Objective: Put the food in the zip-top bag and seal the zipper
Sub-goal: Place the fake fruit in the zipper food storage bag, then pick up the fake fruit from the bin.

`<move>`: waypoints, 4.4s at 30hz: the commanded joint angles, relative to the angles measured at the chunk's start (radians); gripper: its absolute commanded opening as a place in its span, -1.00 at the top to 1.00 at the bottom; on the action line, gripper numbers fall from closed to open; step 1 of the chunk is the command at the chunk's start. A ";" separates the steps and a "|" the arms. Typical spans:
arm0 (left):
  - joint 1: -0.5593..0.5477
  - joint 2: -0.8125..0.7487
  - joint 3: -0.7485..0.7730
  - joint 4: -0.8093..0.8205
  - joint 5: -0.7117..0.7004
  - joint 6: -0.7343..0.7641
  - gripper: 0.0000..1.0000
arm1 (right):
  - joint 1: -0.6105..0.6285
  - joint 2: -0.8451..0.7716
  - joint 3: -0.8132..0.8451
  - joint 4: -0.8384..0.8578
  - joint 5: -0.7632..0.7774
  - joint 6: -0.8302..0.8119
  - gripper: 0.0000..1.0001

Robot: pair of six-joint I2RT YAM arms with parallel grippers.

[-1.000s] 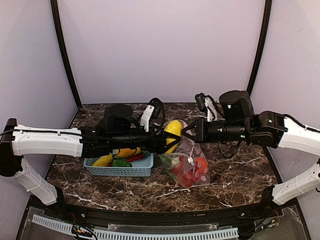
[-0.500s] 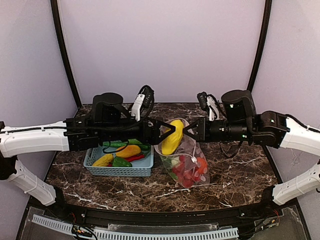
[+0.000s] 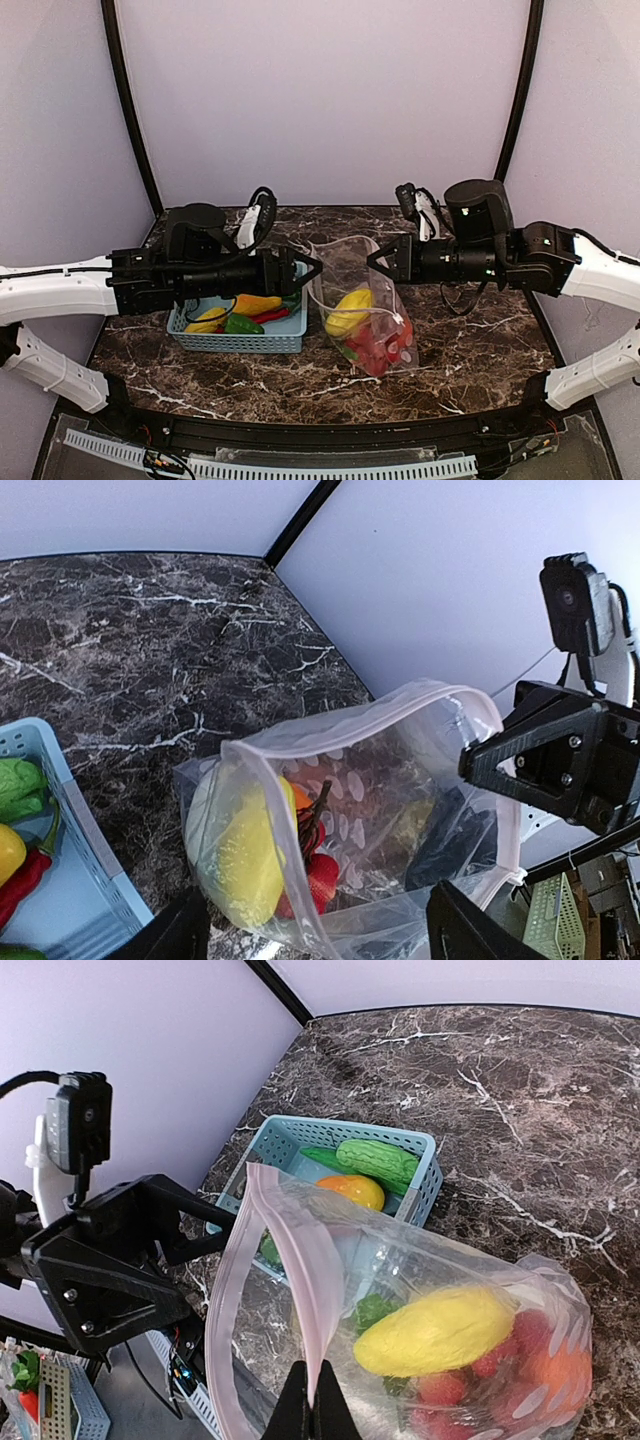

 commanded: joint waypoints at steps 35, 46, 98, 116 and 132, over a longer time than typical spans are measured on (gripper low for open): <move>0.038 0.027 0.088 -0.138 0.058 0.023 0.14 | 0.008 -0.055 -0.002 0.011 0.049 -0.002 1.00; 0.241 -0.082 0.138 -0.555 0.136 0.333 -0.87 | 0.007 -0.073 -0.015 0.001 0.062 -0.006 1.00; 0.529 0.415 0.024 -0.372 0.355 0.786 -0.88 | -0.008 -0.090 -0.014 -0.026 0.059 -0.004 1.00; 0.528 0.457 0.046 -0.408 0.285 0.812 -0.56 | -0.010 -0.093 -0.017 -0.022 0.055 0.001 1.00; 0.528 0.422 0.041 -0.400 0.276 0.806 -0.07 | -0.009 -0.081 -0.009 -0.022 0.052 0.005 1.00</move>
